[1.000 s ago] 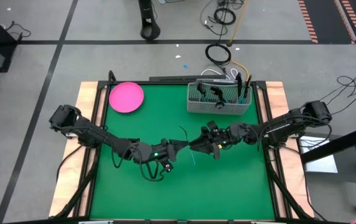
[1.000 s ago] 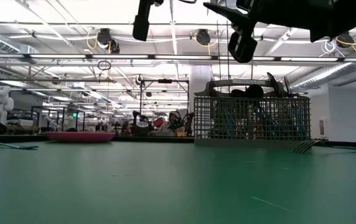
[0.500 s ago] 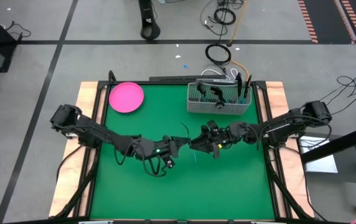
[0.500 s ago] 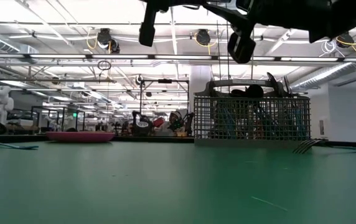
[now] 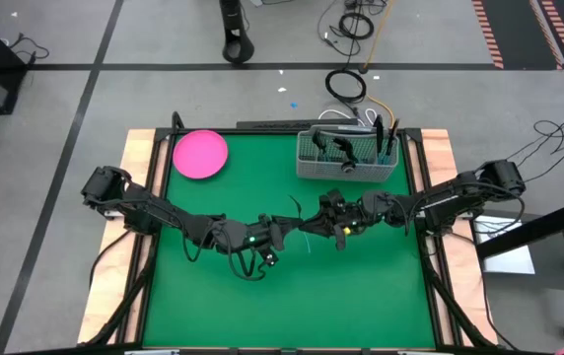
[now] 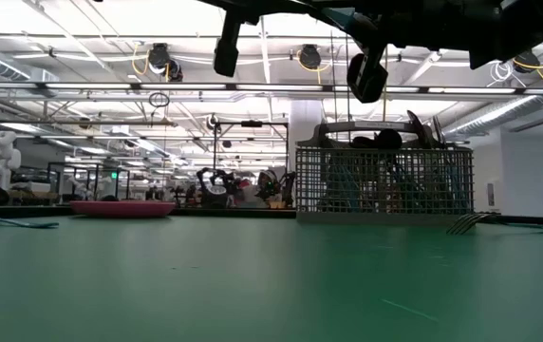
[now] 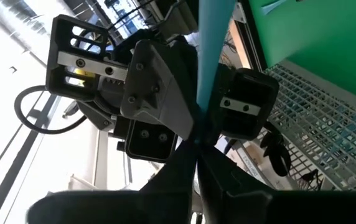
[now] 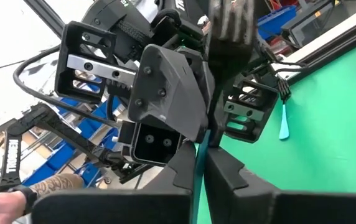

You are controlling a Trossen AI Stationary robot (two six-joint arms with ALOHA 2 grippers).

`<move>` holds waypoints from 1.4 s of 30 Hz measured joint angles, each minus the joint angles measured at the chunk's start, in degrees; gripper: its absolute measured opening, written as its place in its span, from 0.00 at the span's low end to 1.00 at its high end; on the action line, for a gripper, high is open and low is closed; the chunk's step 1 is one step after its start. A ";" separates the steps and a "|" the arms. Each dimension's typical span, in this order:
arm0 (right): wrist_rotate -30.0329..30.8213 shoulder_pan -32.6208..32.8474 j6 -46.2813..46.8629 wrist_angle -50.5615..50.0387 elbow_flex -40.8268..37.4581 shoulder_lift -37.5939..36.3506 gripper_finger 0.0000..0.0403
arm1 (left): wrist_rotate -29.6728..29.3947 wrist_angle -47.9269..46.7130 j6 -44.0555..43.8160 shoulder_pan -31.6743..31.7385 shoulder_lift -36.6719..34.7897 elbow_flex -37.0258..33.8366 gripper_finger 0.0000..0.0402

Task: Sort silverware
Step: Put the bottom black fork into the cutlery rack with the other black forks

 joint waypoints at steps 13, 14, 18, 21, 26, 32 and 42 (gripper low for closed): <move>-0.19 -4.30 -9.16 -4.73 0.18 -6.52 0.00 | -13.36 4.45 -6.45 -1.12 -0.35 -0.07 0.38; -0.19 -5.12 -10.56 -6.80 0.20 -7.77 0.00 | -16.07 4.53 -8.49 -1.21 -0.68 -0.07 0.39; 6.47 -9.32 -18.92 -14.44 0.17 -11.94 0.00 | -26.92 0.27 -23.23 -0.71 -3.96 -1.43 0.42; 12.09 -12.47 -28.22 -16.19 0.20 -13.03 0.00 | -27.73 -13.76 -41.82 0.72 -9.47 -5.21 0.42; 16.75 -16.63 -39.21 -16.45 0.20 -11.56 0.00 | -11.93 -32.47 -78.09 4.69 -21.81 -13.33 0.43; 30.72 -20.50 -48.48 -13.98 0.15 -6.20 0.00 | 9.45 -24.51 -95.93 9.43 -32.28 -22.74 0.43; 40.12 -24.13 -51.09 -6.98 0.15 1.95 0.00 | 22.30 -13.10 -98.61 9.77 -34.34 -26.93 0.43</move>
